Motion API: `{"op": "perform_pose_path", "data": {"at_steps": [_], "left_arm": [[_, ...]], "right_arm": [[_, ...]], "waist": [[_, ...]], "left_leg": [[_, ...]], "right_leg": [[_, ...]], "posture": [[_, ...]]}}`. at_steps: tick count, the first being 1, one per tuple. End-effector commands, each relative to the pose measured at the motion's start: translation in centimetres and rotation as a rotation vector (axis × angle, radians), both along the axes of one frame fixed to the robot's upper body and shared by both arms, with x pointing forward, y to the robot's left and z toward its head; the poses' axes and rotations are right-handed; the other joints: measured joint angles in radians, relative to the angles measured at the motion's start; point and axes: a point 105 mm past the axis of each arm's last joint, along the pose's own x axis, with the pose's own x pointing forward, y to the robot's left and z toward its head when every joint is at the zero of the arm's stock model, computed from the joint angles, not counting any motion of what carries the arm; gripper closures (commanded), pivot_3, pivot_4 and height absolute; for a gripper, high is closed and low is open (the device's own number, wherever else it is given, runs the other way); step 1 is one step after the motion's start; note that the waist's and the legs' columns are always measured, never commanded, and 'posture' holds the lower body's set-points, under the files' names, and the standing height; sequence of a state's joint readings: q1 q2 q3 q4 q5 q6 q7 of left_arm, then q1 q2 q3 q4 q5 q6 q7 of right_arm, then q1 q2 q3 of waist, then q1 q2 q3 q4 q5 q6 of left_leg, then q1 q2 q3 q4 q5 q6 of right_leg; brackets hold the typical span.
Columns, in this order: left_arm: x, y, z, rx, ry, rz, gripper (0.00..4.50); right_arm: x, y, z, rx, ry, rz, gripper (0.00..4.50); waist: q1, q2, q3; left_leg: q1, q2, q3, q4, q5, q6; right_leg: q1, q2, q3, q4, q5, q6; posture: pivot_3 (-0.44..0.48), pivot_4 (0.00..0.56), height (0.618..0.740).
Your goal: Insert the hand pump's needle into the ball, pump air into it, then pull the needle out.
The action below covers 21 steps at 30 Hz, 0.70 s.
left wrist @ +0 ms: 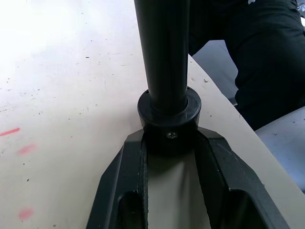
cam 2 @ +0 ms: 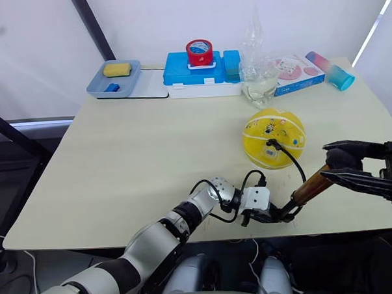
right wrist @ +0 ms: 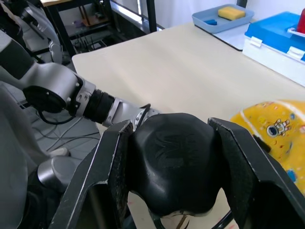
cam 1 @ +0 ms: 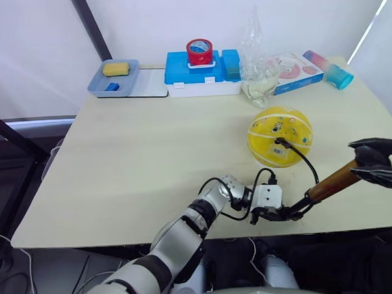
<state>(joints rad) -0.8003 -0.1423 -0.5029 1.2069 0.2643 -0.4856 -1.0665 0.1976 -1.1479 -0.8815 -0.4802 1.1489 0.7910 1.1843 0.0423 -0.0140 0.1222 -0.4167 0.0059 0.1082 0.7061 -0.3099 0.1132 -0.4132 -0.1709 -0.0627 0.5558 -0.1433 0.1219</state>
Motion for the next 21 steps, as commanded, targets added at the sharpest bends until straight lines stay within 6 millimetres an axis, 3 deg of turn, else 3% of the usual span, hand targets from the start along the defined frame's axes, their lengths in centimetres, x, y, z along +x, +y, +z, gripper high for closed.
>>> {"op": "perform_pose_path", "data": {"at_steps": [1,6,21], "left_arm": [[-3.0,-1.1,-2.1,0.075,0.066,-0.086,3.57],[-2.9,-1.0,-2.1,0.076,0.066,-0.084,3.57],[-2.9,-1.0,-2.1,0.074,0.067,-0.073,3.57]], "right_arm": [[-0.2,-1.1,3.4,-0.034,-0.141,-0.038,2.5],[0.0,-0.7,2.1,-0.009,-0.037,-0.013,2.5],[1.5,0.4,-10.7,-0.005,0.223,-0.093,2.5]], "waist": [[0.0,0.0,0.0],[0.0,0.0,0.0],[-0.001,-0.003,-0.003]], "left_leg": [[0.0,0.0,0.0,0.0,0.0,0.0],[0.0,0.0,0.0,0.0,0.0,0.0],[0.001,0.0,0.0,0.0,0.001,-0.001]], "right_leg": [[0.0,0.0,0.0,0.0,0.0,0.0],[0.0,0.0,0.0,0.0,0.0,0.0],[0.001,0.0,0.0,0.0,0.0,0.0]], "posture": [[0.0,0.15,0.729],[0.0,0.15,0.729],[0.0,0.15,0.729]]}}
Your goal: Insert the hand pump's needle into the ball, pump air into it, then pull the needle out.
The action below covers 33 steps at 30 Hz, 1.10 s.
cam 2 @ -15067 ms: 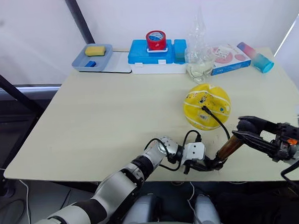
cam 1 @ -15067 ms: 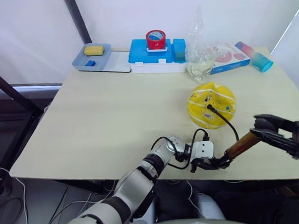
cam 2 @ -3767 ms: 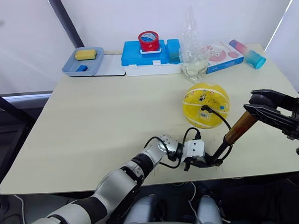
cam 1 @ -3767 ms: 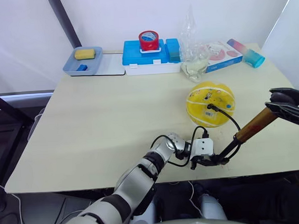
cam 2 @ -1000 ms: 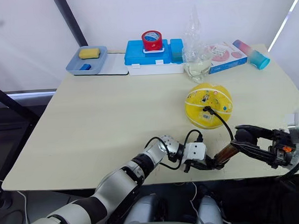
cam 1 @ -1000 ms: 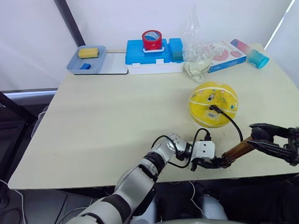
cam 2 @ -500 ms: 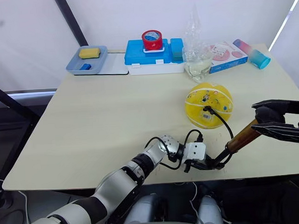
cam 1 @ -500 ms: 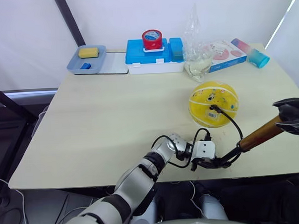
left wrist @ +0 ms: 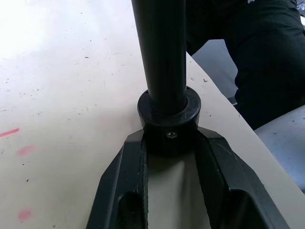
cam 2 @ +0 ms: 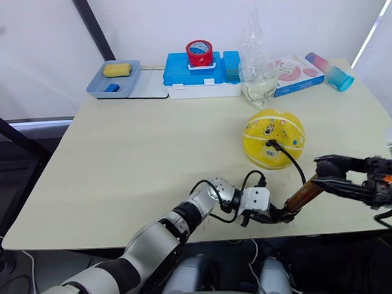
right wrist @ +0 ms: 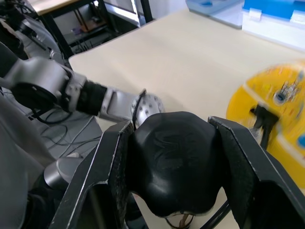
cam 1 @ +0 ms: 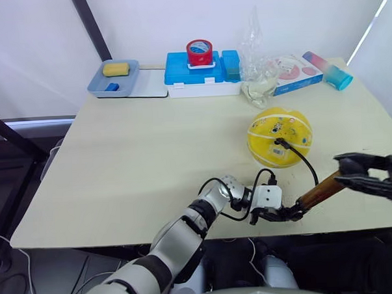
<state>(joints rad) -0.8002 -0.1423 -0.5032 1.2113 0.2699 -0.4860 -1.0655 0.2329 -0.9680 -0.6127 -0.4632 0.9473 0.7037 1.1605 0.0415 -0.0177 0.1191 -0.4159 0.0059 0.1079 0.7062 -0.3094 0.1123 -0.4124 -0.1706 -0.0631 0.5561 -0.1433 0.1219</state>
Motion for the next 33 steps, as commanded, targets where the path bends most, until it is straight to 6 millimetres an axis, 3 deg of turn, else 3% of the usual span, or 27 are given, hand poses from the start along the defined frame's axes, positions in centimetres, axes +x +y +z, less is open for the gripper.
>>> {"op": "perform_pose_path", "data": {"at_steps": [1,4,7,14,26,29,33], "left_arm": [[-2.8,-1.0,-2.0,0.068,0.067,-0.072,3.57],[-2.9,-1.0,-2.0,0.067,0.068,-0.073,3.57],[-2.8,-1.0,-2.0,0.067,0.068,-0.072,3.57],[-2.7,-1.0,-1.9,0.068,0.067,-0.069,3.57],[-2.8,-1.1,-1.9,0.063,0.068,-0.068,3.57],[-2.8,-1.2,-1.9,0.061,0.068,-0.067,3.57],[-2.8,-1.2,-1.9,0.059,0.07,-0.068,3.57]], "right_arm": [[0.0,0.3,-4.1,-0.062,0.073,-0.032,2.5],[-0.2,0.5,-4.8,-0.057,0.068,-0.021,2.5],[-0.1,0.3,-3.4,-0.032,0.024,-0.021,2.5],[0.4,-1.5,2.9,-0.013,-0.132,-0.074,2.5],[-1.4,-2.7,11.6,-0.003,-0.189,-0.094,2.5],[-1.4,-2.5,12.0,0.009,-0.177,-0.09,2.5],[-1.1,-1.9,8.8,-0.028,-0.085,-0.074,2.5]], "waist": [[0.0,0.0,0.0],[0.0,0.0,0.0],[0.001,0.0,0.0],[0.001,0.002,0.001],[0.0,0.003,0.003],[0.0,0.005,0.004],[0.0,0.005,0.004]], "left_leg": [[0.0,0.0,0.0,0.0,0.0,0.0],[0.0,0.0,0.0,0.0,0.0,0.0],[0.0,0.0,0.0,0.0,0.0,0.0],[0.0,0.0,0.0,0.0,0.0,0.0],[0.0,0.0,-0.001,0.0,0.0,0.0],[-0.001,0.0,0.0,0.0,0.0,0.0],[-0.001,0.0,0.0,0.0,0.0,0.0]], "right_leg": [[0.0,0.0,0.0,0.0,0.0,0.0],[0.0,0.0,0.0,0.0,0.0,0.0],[0.0,0.0,0.0,0.0,0.0,0.0],[0.0,0.0,0.0,0.0,0.0,0.0],[0.0,-0.001,-0.001,0.0,0.0,0.0],[0.0,-0.001,0.0,0.0,0.0,0.0],[-0.001,-0.001,0.0,0.0,0.0,0.0]], "posture": [[0.0,0.15,0.729],[0.0,0.15,0.729],[0.0,0.15,0.729],[0.0,0.15,0.729],[0.0,0.15,0.729],[0.0,0.15,0.729],[0.0,0.15,0.729]]}}
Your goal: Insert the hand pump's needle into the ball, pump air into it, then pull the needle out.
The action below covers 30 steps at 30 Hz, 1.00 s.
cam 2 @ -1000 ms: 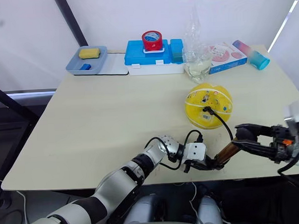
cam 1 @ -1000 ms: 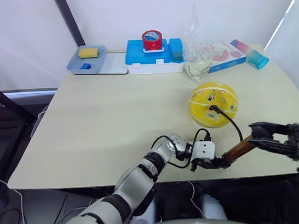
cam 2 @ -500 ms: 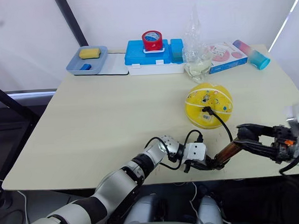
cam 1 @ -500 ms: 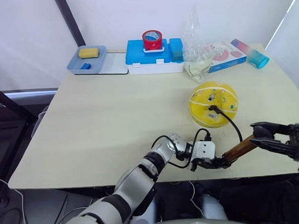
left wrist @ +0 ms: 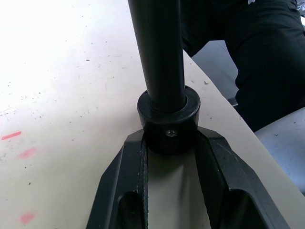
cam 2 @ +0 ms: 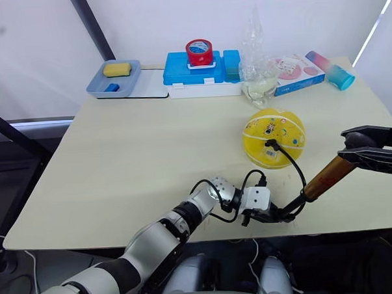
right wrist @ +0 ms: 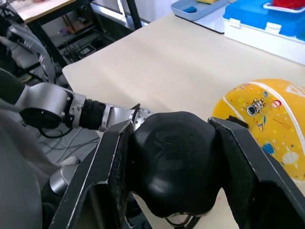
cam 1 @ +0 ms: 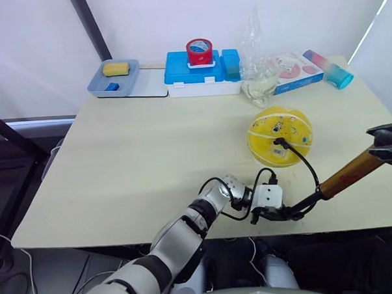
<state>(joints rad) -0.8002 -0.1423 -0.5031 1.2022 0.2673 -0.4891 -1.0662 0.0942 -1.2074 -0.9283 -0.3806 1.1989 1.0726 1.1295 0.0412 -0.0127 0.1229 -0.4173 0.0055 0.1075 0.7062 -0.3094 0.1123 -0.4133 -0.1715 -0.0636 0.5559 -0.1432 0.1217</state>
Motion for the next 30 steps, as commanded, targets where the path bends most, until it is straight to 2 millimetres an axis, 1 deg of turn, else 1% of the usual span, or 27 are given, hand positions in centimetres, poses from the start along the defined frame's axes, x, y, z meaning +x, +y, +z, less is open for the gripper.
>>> {"op": "perform_pose_path", "data": {"at_steps": [1,3,5,8,12,14,16,17,19,22,25,30], "left_arm": [[-2.9,-1.1,-2.1,0.069,0.076,-0.064,3.57],[-2.9,-1.1,-2.1,0.069,0.077,-0.065,3.57],[-2.9,-1.2,-2.1,0.07,0.077,-0.066,3.57],[-2.9,-1.2,-2.1,0.07,0.078,-0.066,3.57],[-2.9,-1.1,-2.1,0.07,0.078,-0.065,3.57],[-2.9,-1.1,-2.1,0.071,0.079,-0.066,3.57],[-2.9,-1.1,-2.1,0.07,0.079,-0.067,3.57],[-2.9,-1.1,-2.1,0.07,0.078,-0.067,3.57],[-3.0,-1.1,-2.1,0.07,0.079,-0.068,3.57],[-3.0,-1.1,-2.1,0.07,0.08,-0.07,3.57],[-3.0,-1.1,-2.1,0.07,0.08,-0.069,3.57],[-3.0,-1.1,-2.1,0.068,0.081,-0.068,3.57]], "right_arm": [[-0.2,-0.1,-0.6,-0.037,-0.052,-0.018,2.5],[0.3,0.3,-3.2,-0.051,-0.004,-0.023,2.5],[0.3,1.1,-5.8,-0.053,0.05,-0.009,2.5],[0.3,1.7,-8.4,-0.059,0.09,-0.003,2.5],[0.1,2.1,-12.5,-0.101,0.139,-0.001,2.5],[-0.1,2.5,-13.8,-0.116,0.144,0.008,2.5],[0.1,2.8,-14.4,-0.108,0.129,0.004,2.5],[0.3,2.8,-14.6,-0.112,0.113,0.001,2.5],[0.5,2.9,-14.1,-0.09,0.074,0.009,2.5],[0.5,2.3,-12.6,-0.087,0.041,0.019,2.5],[0.4,1.7,-10.0,-0.056,0.0,0.025,2.5],[0.2,0.7,-4.9,-0.03,-0.071,0.003,2.5]], "waist": [[0.0,-0.001,0.0],[0.0,-0.003,-0.002],[-0.001,-0.005,-0.003],[-0.001,-0.005,-0.004],[0.0,-0.005,-0.004],[-0.001,-0.005,-0.004],[0.0,-0.005,-0.005],[0.0,-0.005,-0.005],[-0.001,-0.006,-0.005],[0.0,-0.006,-0.005],[0.002,-0.004,-0.004],[0.002,-0.003,-0.003]], "left_leg": [[0.0,0.0,0.0,0.0,0.0,0.0],[0.0,0.0,0.0,0.0,0.0,0.0],[0.001,0.0,0.0,0.0,0.0,0.0],[0.001,0.0,0.0,0.0,0.0,0.0],[0.001,0.0,-0.001,0.0,0.001,-0.001],[0.001,0.0,0.0,0.0,0.001,-0.001],[0.002,0.0,0.0,0.0,0.001,-0.001],[0.001,0.0,-0.001,0.0,0.001,-0.001],[0.002,0.0,-0.001,0.0,0.001,-0.001],[0.002,0.001,-0.003,0.0,0.001,-0.002],[0.001,0.001,-0.003,0.0,0.001,-0.002],[0.001,0.001,-0.004,0.0,0.001,-0.002]], "right_leg": [[0.0,0.0,0.0,0.0,0.0,0.0],[0.0,0.0,0.0,0.0,0.0,0.0],[0.001,0.001,0.0,0.0,0.0,0.0],[0.001,0.001,0.0,0.0,0.0,0.0],[0.001,0.001,0.0,0.001,0.0,0.0],[0.001,0.001,0.0,0.0,0.0,0.0],[0.001,0.001,0.0,0.001,0.0,0.0],[0.001,0.001,-0.001,0.001,0.0,0.0],[0.002,0.001,-0.001,0.001,0.0,0.0],[0.002,0.002,-0.002,0.001,0.0,0.0],[0.002,0.002,-0.003,0.001,0.0,-0.001],[0.002,0.002,-0.004,0.001,-0.001,-0.001]], "posture": [[0.0,0.15,0.729],[0.0,0.15,0.729],[0.0,0.15,0.729],[0.0,0.15,0.729],[0.0,0.15,0.729],[0.0,0.15,0.729],[0.0,0.15,0.729],[0.0,0.15,0.729],[0.0,0.15,0.729],[0.0,0.15,0.729],[0.0,0.15,0.729],[0.0,0.15,0.729]]}}
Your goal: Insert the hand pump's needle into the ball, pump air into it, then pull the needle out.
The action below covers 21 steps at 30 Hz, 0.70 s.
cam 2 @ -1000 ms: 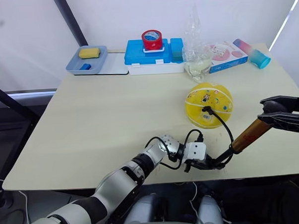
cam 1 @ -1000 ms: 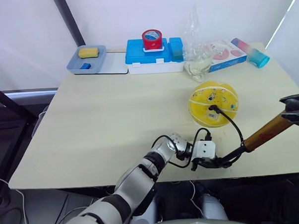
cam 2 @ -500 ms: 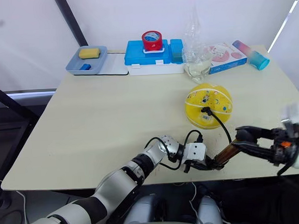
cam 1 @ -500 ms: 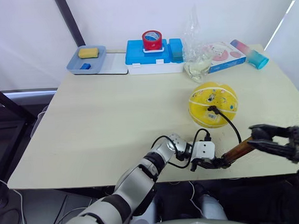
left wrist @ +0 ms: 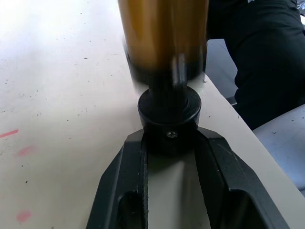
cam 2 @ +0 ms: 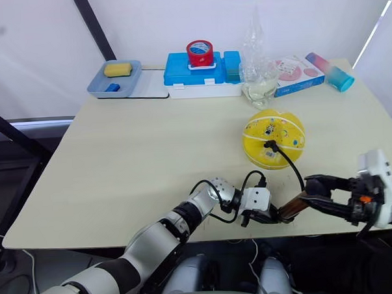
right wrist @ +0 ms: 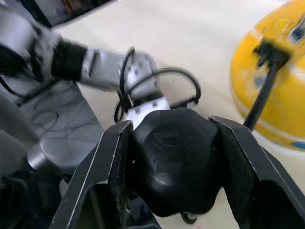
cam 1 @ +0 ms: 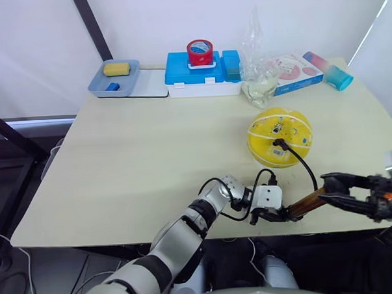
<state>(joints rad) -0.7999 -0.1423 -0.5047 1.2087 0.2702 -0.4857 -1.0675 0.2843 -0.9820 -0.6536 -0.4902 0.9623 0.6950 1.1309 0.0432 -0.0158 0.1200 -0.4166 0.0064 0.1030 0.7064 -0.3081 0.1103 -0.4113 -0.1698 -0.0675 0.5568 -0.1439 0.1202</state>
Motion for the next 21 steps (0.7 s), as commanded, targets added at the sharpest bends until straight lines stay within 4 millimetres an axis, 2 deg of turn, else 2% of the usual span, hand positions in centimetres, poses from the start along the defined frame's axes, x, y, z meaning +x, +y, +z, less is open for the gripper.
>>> {"op": "perform_pose_path", "data": {"at_steps": [1,9,12,15,21], "left_arm": [[-3.0,-1.2,-1.9,0.058,0.076,-0.069,3.57],[-3.0,-1.3,-1.9,0.058,0.073,-0.071,3.57],[-2.9,-1.3,-1.9,0.059,0.071,-0.071,3.57],[-3.0,-1.4,-1.9,0.059,0.069,-0.073,3.57],[-3.0,-1.5,-1.8,0.058,0.067,-0.075,3.57]], "right_arm": [[-0.4,-1.0,4.4,-0.006,-0.084,-0.027,2.5],[-1.5,-2.0,9.5,0.012,-0.132,-0.054,2.5],[-1.8,-2.0,10.7,0.021,-0.137,-0.057,2.5],[-1.7,-1.9,9.9,0.009,-0.109,-0.063,2.5],[-0.9,-1.5,4.1,-0.064,0.02,-0.062,2.5]], "waist": [[0.001,0.0,0.0],[0.001,0.0,0.001],[0.0,0.0,0.001],[0.001,0.0,0.001],[0.0,-0.002,-0.001]], "left_leg": [[0.0,0.0,-0.001,0.0,0.0,-0.001],[-0.001,0.0,-0.002,0.0,0.001,-0.001],[-0.001,0.0,-0.003,0.0,0.001,-0.001],[-0.002,0.0,-0.003,0.0,0.001,-0.002],[-0.002,0.001,-0.006,0.0,0.002,-0.003]], "right_leg": [[0.0,0.0,-0.001,0.0,0.0,0.0],[0.0,0.0,-0.002,0.0,0.0,-0.001],[0.0,0.0,-0.002,0.0,0.0,-0.001],[0.0,0.0,-0.003,0.0,0.0,-0.001],[0.001,0.001,-0.006,0.001,-0.001,-0.002]], "posture": [[0.0,0.15,0.729],[0.0,0.15,0.729],[0.0,0.15,0.729],[0.0,0.15,0.729],[0.0,0.15,0.729]]}}
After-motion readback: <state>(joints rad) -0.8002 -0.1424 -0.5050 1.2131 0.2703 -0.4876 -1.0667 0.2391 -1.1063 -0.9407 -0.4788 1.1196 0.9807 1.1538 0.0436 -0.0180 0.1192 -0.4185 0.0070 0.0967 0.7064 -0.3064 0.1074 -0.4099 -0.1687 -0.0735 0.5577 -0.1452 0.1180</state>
